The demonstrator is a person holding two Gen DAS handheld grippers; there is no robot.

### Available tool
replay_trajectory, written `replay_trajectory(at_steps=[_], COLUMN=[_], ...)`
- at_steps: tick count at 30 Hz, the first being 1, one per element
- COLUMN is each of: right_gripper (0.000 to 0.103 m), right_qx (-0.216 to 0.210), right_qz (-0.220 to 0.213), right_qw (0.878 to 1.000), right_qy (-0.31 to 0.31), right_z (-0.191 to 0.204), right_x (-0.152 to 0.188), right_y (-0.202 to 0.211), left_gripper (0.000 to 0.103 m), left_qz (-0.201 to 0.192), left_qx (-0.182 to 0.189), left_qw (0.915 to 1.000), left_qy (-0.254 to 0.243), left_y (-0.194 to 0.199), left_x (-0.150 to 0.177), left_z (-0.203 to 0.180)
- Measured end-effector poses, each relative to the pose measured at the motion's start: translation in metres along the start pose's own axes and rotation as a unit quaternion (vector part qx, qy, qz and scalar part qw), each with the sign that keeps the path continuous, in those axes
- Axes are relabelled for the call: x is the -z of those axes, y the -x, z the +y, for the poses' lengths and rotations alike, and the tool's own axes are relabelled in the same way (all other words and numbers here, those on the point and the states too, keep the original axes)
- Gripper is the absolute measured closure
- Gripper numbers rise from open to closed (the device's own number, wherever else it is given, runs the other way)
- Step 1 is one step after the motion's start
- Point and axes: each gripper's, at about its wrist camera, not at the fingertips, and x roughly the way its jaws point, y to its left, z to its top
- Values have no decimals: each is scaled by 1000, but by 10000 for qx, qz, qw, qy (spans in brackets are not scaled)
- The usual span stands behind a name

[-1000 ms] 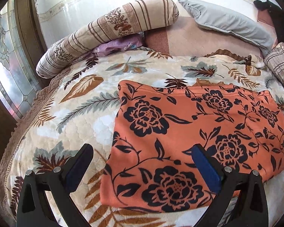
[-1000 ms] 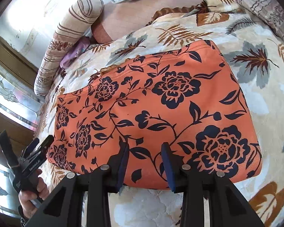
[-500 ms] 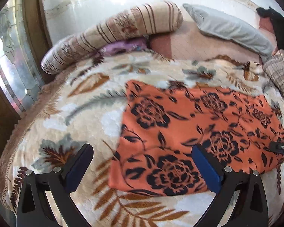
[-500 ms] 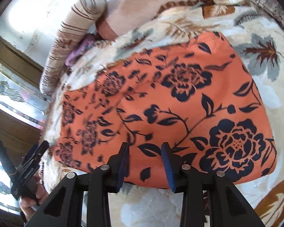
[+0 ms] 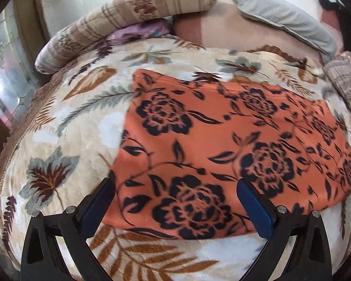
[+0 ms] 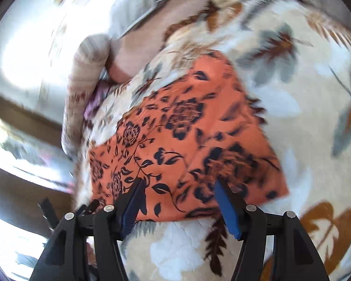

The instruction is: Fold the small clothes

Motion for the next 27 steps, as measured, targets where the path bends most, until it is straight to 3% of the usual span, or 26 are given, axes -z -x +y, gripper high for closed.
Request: replay_trajectory(at_steps=[6, 9, 11, 14, 17, 18, 24, 27], right_gripper=[37, 37, 37, 46, 69, 74, 70, 68], right_qx=[-285, -430, -435, -138, 796, 851, 404, 94], right_qz=[-25, -174, -458, -713, -325, -350, -455, -389], right_qw=[9959, 9963, 9966, 9961, 9943, 9937, 9970, 9981], right_qy=[-861, -719, -535, -491, -629, -644, -486, -470], right_z=[-44, -40, -32, -29, -43, -46, -38, -32], right_x=[18, 18, 15, 7, 0, 0, 8, 18], right_y=[6, 9, 15, 10, -22, -24, -2, 4], left_gripper=[0, 0, 0, 0, 0, 0, 0, 0], left_qz=[177, 518, 421, 343, 286, 263, -266, -169], left_qx=[-415, -564, -537, -559, -489, -487, -356, -29], left_qw=[9986, 9969, 9974, 9978, 9983, 9984, 9989, 9997], left_qy=[291, 193, 239, 84, 123, 130, 140, 176], left_y=[-23, -44, -42, -38, -36, -34, -10, -8], left_x=[-5, 1, 2, 1, 1, 0, -4, -1], left_z=[23, 26, 27, 27, 31, 33, 36, 34])
